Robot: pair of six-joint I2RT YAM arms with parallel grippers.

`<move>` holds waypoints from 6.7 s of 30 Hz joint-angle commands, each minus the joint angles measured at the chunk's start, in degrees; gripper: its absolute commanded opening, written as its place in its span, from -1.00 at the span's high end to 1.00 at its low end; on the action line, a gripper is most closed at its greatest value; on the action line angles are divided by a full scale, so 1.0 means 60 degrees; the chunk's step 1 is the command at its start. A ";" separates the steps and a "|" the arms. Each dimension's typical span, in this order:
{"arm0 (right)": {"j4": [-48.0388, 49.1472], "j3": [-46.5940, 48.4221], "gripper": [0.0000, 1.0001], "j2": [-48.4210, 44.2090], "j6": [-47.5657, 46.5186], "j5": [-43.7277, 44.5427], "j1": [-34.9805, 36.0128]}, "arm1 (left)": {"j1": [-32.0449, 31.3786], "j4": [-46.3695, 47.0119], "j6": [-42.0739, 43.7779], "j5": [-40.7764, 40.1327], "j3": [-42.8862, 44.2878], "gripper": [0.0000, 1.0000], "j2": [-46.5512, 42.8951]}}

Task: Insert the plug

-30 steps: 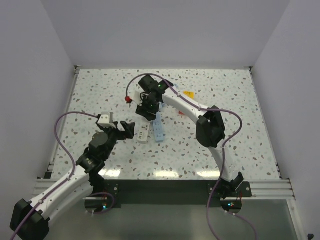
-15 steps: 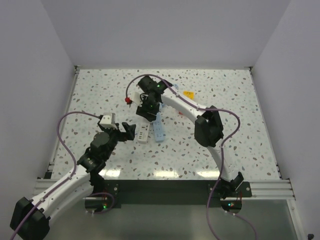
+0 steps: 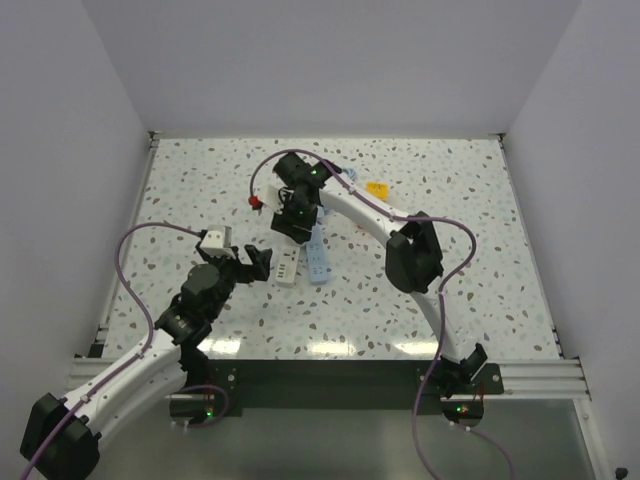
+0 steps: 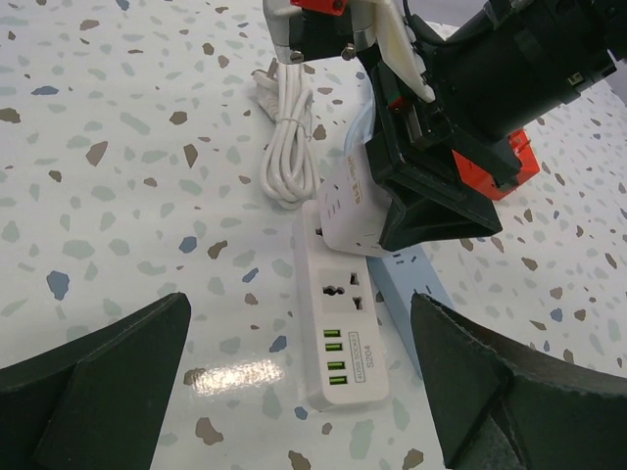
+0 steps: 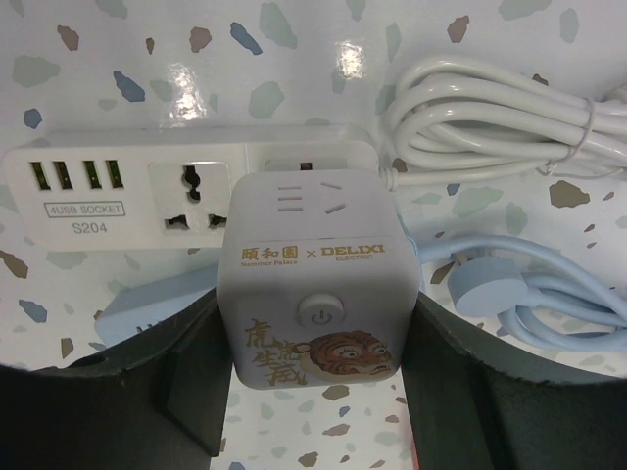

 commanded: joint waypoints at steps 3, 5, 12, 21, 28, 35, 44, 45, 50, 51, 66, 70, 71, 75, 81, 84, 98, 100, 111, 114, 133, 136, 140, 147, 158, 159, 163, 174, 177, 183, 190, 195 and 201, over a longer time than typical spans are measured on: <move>-0.0461 0.0989 1.00 0.0514 -0.0278 0.0374 0.0319 | 0.0065 0.0386 0.0197 0.0141 -0.0081 -1.00 -0.0090; -0.0622 0.1368 1.00 0.0720 -0.0307 0.0374 0.0378 | 0.0050 0.0372 0.0183 0.0155 -0.0081 -1.00 -0.0134; -0.0667 0.1693 1.00 0.1146 -0.0425 0.0433 0.0422 | 0.0065 0.0532 0.0139 0.0390 -0.0183 -1.00 -0.0149; -0.0725 0.2615 1.00 0.1936 -0.0732 0.0331 0.0598 | 0.0065 0.1645 -0.0110 0.1122 -0.0652 -1.00 0.0890; -0.0506 0.2704 1.00 0.2113 -0.0923 0.0111 0.0627 | 0.0065 0.2290 -0.0066 0.0947 -0.0463 -0.96 0.2937; -0.0082 0.2412 1.00 0.1894 -0.0923 -0.0109 0.0613 | 0.0065 0.2832 0.0138 0.0624 0.0036 -0.96 0.4961; 0.0402 0.1547 1.00 0.1308 -0.0703 -0.0212 0.0612 | 0.0050 0.3888 0.0328 0.1005 0.0372 -0.94 0.6134; 0.0403 0.1532 1.00 0.1307 -0.0674 -0.0226 0.0598 | 0.0050 0.3757 0.0387 0.0991 0.0460 -0.93 0.6251; 0.0885 0.0860 0.94 0.0942 -0.0469 -0.0344 0.0612 | 0.0035 0.3566 0.0636 0.1107 0.0958 -0.64 0.7247; 0.1017 0.0699 0.82 0.0724 -0.0353 -0.0387 0.0583 | 0.0035 0.3551 0.0637 0.1122 0.1003 -0.44 0.7394; 0.3493 -0.2393 -0.21 -0.1314 0.0556 -0.1794 -0.0193 | 0.0021 0.3111 0.0476 0.1034 0.1062 1.00 0.7981; 0.4063 -0.3298 -0.42 -0.1929 0.0747 -0.1940 -0.0383 | 0.0021 0.3038 0.0446 0.1385 0.1076 1.00 0.8054; 0.4181 -0.3476 -0.45 -0.2046 0.0791 -0.1969 -0.0413 | 0.0021 0.2994 0.0417 0.1444 0.1091 1.00 0.8069; 0.4752 -0.4355 -0.48 -0.2792 0.0966 -0.2262 -0.0603 | 0.0020 0.2965 0.0388 0.1576 0.1076 1.00 0.8069; 0.5470 -0.5337 -0.68 -0.3292 0.1288 -0.2394 -0.0720 | 0.0020 0.2965 0.0329 0.1869 0.0945 1.00 0.7821; 0.6012 -0.5806 -0.68 -0.3570 0.1610 -0.2234 -0.0750 | 0.0021 0.2979 0.0300 0.1942 0.0886 1.00 0.7689; 0.8648 -0.7857 -0.72 -0.4844 0.2489 -0.0608 -0.0765 | 0.0020 0.3009 0.0300 0.2104 0.0769 1.00 0.7542; 0.9144 -0.8236 -0.72 -0.5327 0.2534 -0.0593 -0.0765 | 0.0021 0.3038 0.0329 0.2133 0.0769 1.00 0.7527; 1.0523 -0.8663 -0.75 -0.5315 0.2812 -0.1251 -0.0764 | 0.0021 0.3316 0.0651 0.2734 0.0695 1.00 0.7512; 1.0729 -0.8649 -0.76 -0.5109 0.2856 -0.1544 -0.0765 | 0.0021 0.3302 0.0666 0.2734 0.0710 1.00 0.7542; 1.1008 -0.8356 -0.78 -0.4084 0.2593 -0.2512 -0.0765 | -0.0009 0.3155 0.0710 0.2734 0.0871 1.00 0.7761; 1.1008 -0.8239 -0.78 -0.3909 0.2607 -0.2526 -0.0750 | -0.0023 0.3155 0.0710 0.2734 0.0886 1.00 0.7776; 1.1067 -0.8122 -0.79 -0.3776 0.2607 -0.2585 -0.0735 | -0.0038 0.3140 0.0725 0.2734 0.0886 1.00 0.7776; 1.1388 -0.8078 -0.78 -0.3644 0.2695 -0.2673 -0.0735 | -0.0067 0.3126 0.0754 0.2734 0.0915 1.00 0.7820; 1.1169 -0.8121 0.02 -0.3307 0.2549 -0.2263 -0.0706 | -0.0097 0.3082 0.0696 0.2675 0.0944 1.00 0.7864; 1.1126 -0.8208 0.07 -0.3321 0.2520 -0.2219 -0.0720 | -0.0082 0.3053 0.0666 0.2661 0.0944 1.00 0.7878; 1.1169 -0.8545 0.28 -0.3526 0.2446 -0.2029 -0.0721 | -0.0082 0.2994 0.0564 0.2573 0.0974 1.00 0.7893; 1.1096 -0.9380 0.50 -0.3761 0.2358 -0.1604 -0.0735 | 0.0050 0.2935 0.0300 0.2397 0.0901 1.00 0.7747; 1.1008 -0.9542 0.55 -0.3849 0.2373 -0.1443 -0.0735 | 0.0137 0.2964 0.0256 0.2411 0.0871 1.00 0.7688; 1.0686 -0.9586 0.59 -0.3791 0.2388 -0.1208 -0.0779 | 0.0313 0.3111 0.0095 0.2543 0.0666 1.00 0.7396; 1.0583 -0.9879 0.62 -0.3878 0.2841 -0.0916 -0.0809 | 0.0694 0.3360 -0.0139 0.2733 0.0374 1.00 0.7117; 1.0774 -1.0362 0.63 -0.4054 0.3295 -0.0812 -0.0809 | 0.0797 0.3433 -0.0140 0.2734 0.0315 1.00 0.7073; 1.1007 -1.0816 0.63 -0.4068 0.3823 -0.0578 -0.0794 | 0.0812 0.3448 -0.0096 0.2734 0.0344 1.00 0.7102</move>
